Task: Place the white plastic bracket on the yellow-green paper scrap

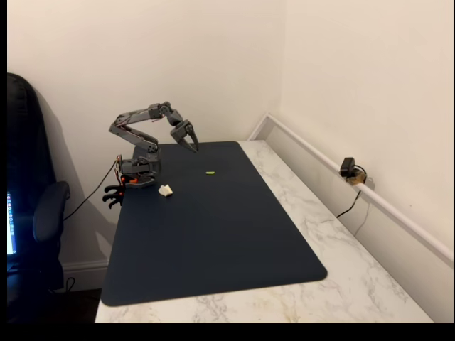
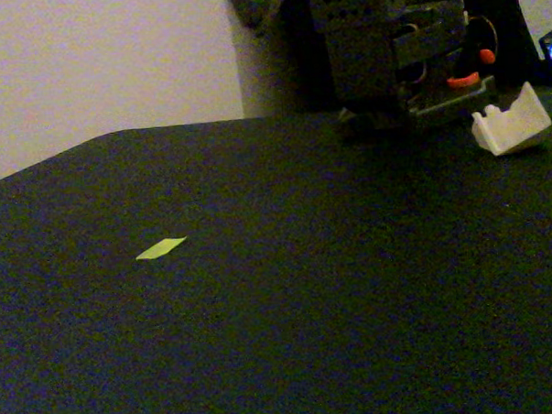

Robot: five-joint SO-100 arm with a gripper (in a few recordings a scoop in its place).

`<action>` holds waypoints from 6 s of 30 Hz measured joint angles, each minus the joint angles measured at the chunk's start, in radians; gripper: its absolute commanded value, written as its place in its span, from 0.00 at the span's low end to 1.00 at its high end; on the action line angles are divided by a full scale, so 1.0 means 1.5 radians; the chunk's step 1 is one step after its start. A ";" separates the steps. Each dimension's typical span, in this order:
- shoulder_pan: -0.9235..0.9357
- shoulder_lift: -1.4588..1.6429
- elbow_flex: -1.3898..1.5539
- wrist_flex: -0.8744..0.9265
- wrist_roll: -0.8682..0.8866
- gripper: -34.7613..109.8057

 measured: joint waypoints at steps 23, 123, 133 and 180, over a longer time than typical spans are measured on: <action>-0.162 -0.273 -0.277 0.271 0.330 0.24; -0.676 -0.300 0.074 -0.042 1.133 0.48; -0.670 -0.314 0.108 -0.063 1.115 0.48; -0.582 -0.274 0.147 -0.043 1.034 0.24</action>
